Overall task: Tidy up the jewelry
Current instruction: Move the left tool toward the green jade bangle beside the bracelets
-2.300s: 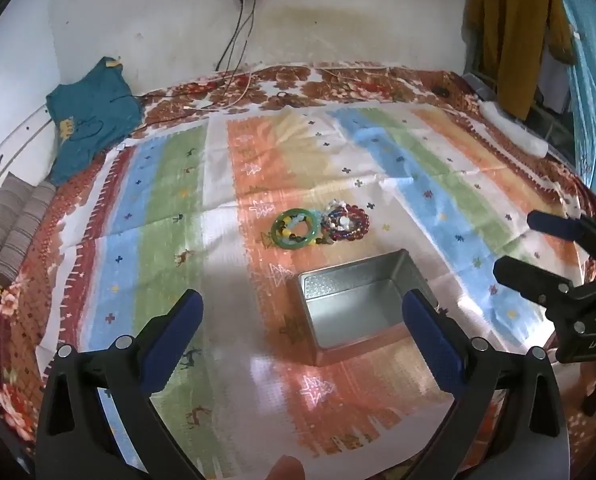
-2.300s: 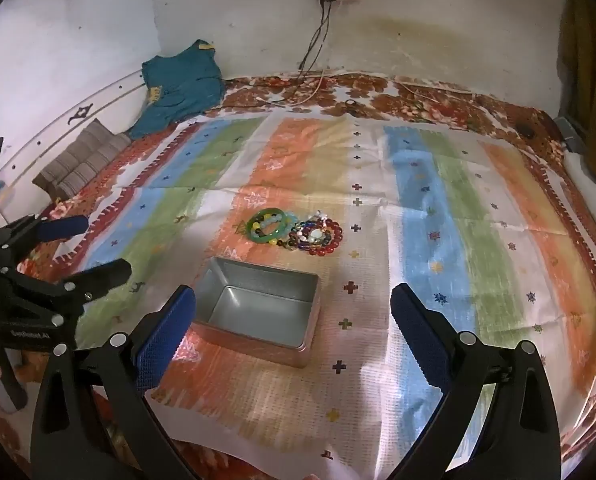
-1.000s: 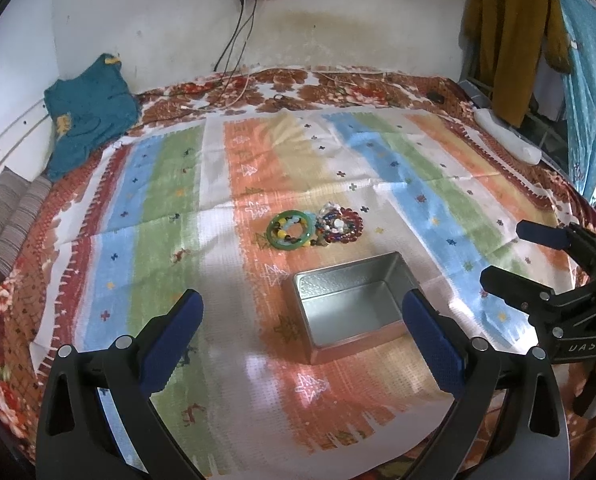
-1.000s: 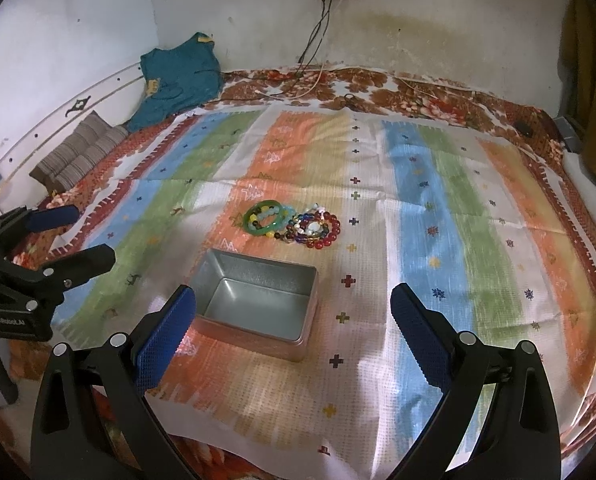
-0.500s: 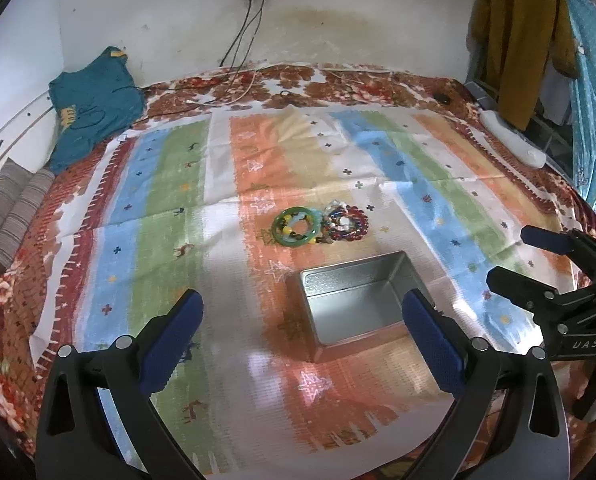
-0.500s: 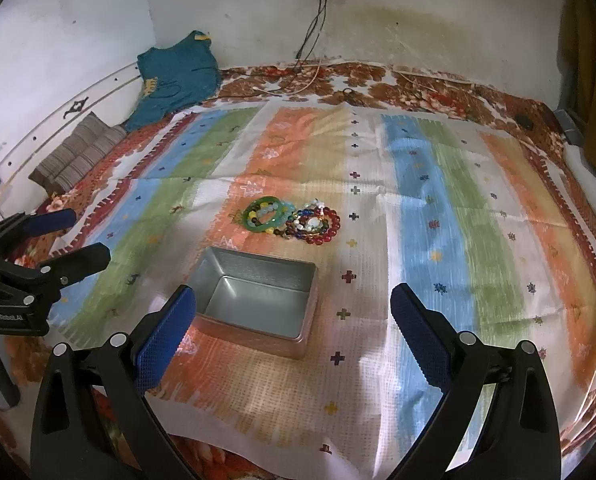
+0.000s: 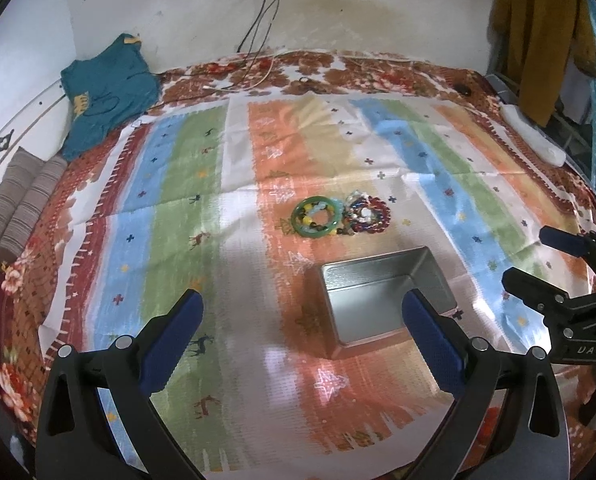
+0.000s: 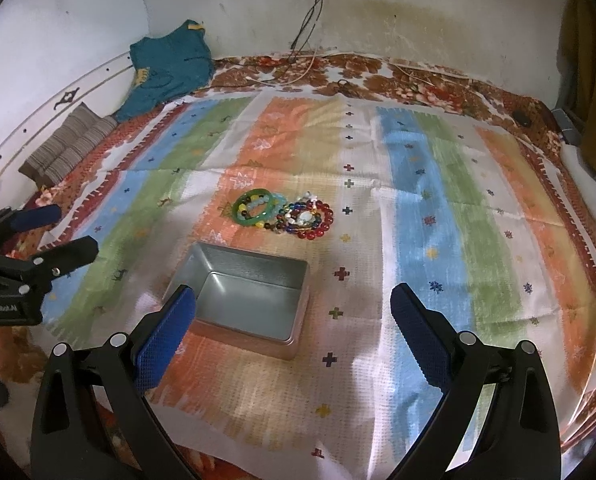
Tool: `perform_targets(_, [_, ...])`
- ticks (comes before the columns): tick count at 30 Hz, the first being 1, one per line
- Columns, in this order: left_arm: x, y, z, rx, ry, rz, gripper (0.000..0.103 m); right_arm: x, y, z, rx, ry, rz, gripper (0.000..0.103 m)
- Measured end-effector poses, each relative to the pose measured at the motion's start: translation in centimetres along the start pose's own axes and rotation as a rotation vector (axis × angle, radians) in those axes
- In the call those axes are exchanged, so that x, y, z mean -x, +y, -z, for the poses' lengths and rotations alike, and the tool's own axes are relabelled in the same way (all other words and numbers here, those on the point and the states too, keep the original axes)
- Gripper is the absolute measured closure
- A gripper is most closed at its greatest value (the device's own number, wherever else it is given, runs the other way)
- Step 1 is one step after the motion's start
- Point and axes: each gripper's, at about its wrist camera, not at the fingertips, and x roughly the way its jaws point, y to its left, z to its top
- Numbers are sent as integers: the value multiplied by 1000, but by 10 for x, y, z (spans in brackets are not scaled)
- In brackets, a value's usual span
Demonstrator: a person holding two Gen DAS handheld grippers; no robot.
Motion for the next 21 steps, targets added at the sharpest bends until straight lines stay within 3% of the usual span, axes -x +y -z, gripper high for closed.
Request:
perform_targets(4, [-5,0,-3,-13,-3,-45,6,-8,-1,-2,16,17,23,4])
perform_targets(9, [-13,3,-10,-1,10,-50,6,-20,-8,-9,13,43,40,4])
perform_targets(17, [-40,18,-29,77,36,-61,6,-42,-34,-20,-105,92,20,4])
perform_targets(21, [-54,17,-35,74,55,-80,6,-53,-27,-27,-79,96,21,4])
